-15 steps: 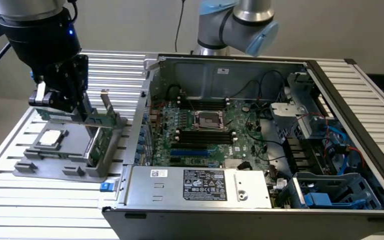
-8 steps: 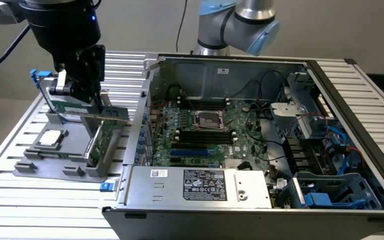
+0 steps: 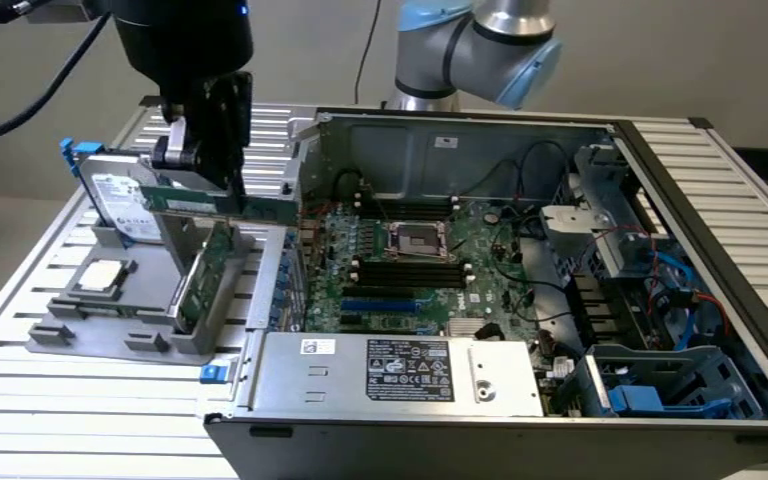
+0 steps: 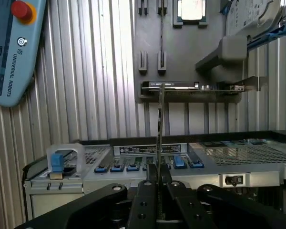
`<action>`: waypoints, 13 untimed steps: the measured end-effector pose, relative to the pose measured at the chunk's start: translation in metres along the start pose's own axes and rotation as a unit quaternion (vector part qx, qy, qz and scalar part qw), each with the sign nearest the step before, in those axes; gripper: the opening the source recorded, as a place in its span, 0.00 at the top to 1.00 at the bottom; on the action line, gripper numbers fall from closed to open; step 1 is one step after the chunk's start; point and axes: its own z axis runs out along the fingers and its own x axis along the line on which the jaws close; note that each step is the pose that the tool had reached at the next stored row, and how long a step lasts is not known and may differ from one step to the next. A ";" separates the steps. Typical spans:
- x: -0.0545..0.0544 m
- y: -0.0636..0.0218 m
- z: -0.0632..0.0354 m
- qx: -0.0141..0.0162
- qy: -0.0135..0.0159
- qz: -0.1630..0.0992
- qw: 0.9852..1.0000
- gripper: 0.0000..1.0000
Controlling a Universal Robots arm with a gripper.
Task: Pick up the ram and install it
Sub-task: 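Pick up the ram and move it above insertion slot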
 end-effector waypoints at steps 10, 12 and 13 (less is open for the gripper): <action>-0.005 -0.0451 -0.0033 0.000 -0.001 0.000 1.000 0.86; -0.006 -0.0542 -0.0035 0.000 -0.002 0.000 1.000 0.86; -0.007 -0.0587 -0.0036 0.000 -0.002 0.000 1.000 0.86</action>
